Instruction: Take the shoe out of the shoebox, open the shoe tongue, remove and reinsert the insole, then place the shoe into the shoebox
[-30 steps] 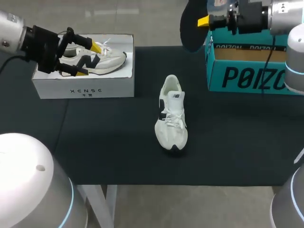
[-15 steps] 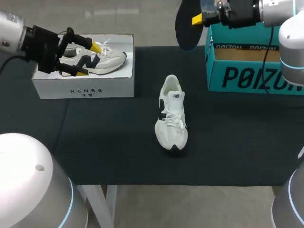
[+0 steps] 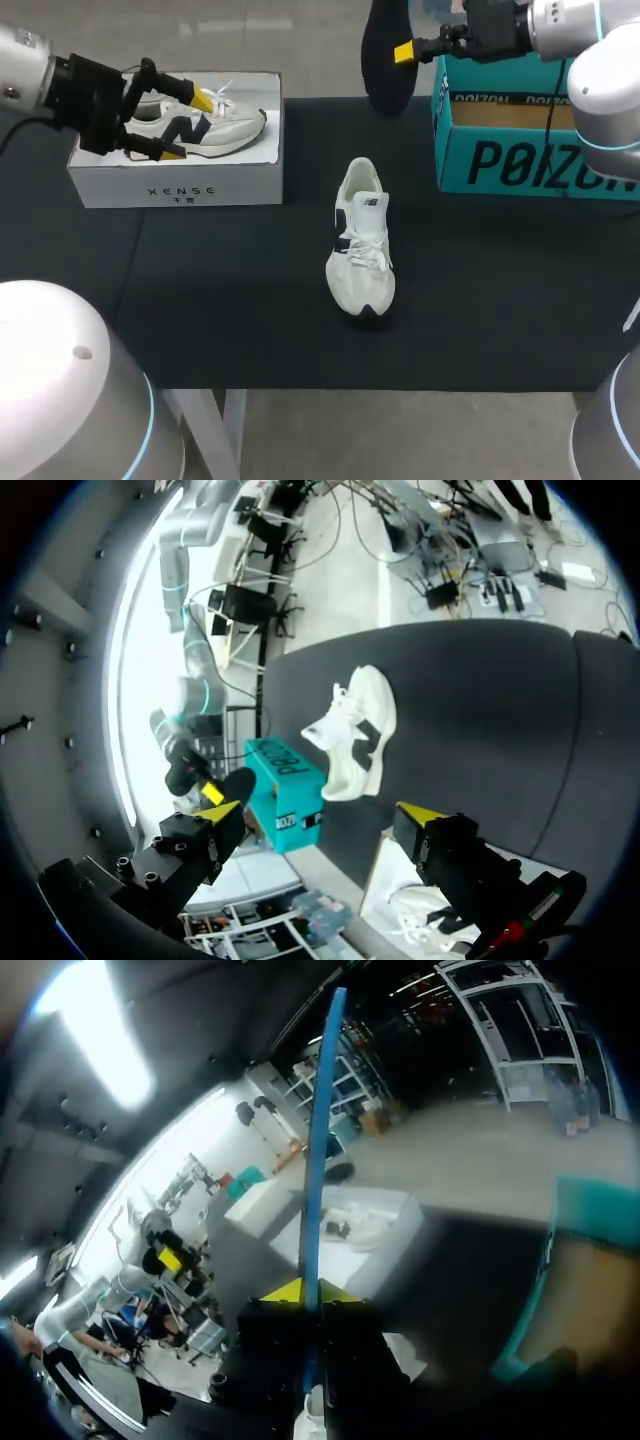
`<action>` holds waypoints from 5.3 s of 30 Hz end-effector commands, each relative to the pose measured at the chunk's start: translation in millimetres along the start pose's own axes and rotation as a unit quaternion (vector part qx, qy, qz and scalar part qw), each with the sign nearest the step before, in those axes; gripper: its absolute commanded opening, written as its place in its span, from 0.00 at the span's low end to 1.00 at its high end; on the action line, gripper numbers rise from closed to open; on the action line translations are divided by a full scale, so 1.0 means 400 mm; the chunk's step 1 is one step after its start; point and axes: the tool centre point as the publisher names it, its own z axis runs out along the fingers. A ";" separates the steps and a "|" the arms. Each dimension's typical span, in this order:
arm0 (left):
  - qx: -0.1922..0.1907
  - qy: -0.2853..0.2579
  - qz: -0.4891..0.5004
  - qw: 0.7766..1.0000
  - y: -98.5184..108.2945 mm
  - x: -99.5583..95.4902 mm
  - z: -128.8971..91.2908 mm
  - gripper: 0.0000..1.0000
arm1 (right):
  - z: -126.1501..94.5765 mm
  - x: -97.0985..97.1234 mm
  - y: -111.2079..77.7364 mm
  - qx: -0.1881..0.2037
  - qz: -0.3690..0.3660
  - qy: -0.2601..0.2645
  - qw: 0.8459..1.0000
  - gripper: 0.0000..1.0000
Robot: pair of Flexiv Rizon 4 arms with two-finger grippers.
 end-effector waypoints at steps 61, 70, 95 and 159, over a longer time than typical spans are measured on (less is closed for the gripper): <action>0.000 0.002 0.000 1.000 0.000 -0.001 0.000 1.00 | 0.252 -0.162 -0.269 0.020 -0.033 0.097 0.995 0.00; 0.000 0.002 0.000 1.000 0.000 -0.001 0.000 1.00 | 0.257 -0.198 -0.306 0.021 -0.017 0.098 0.995 0.00; 0.000 0.002 0.000 1.000 0.000 -0.001 0.000 1.00 | 0.251 -0.182 -0.453 0.044 0.033 0.081 0.995 0.00; 0.000 0.002 0.000 1.000 0.000 -0.001 0.000 1.00 | 0.247 -0.170 -0.480 0.084 0.026 0.032 0.996 0.00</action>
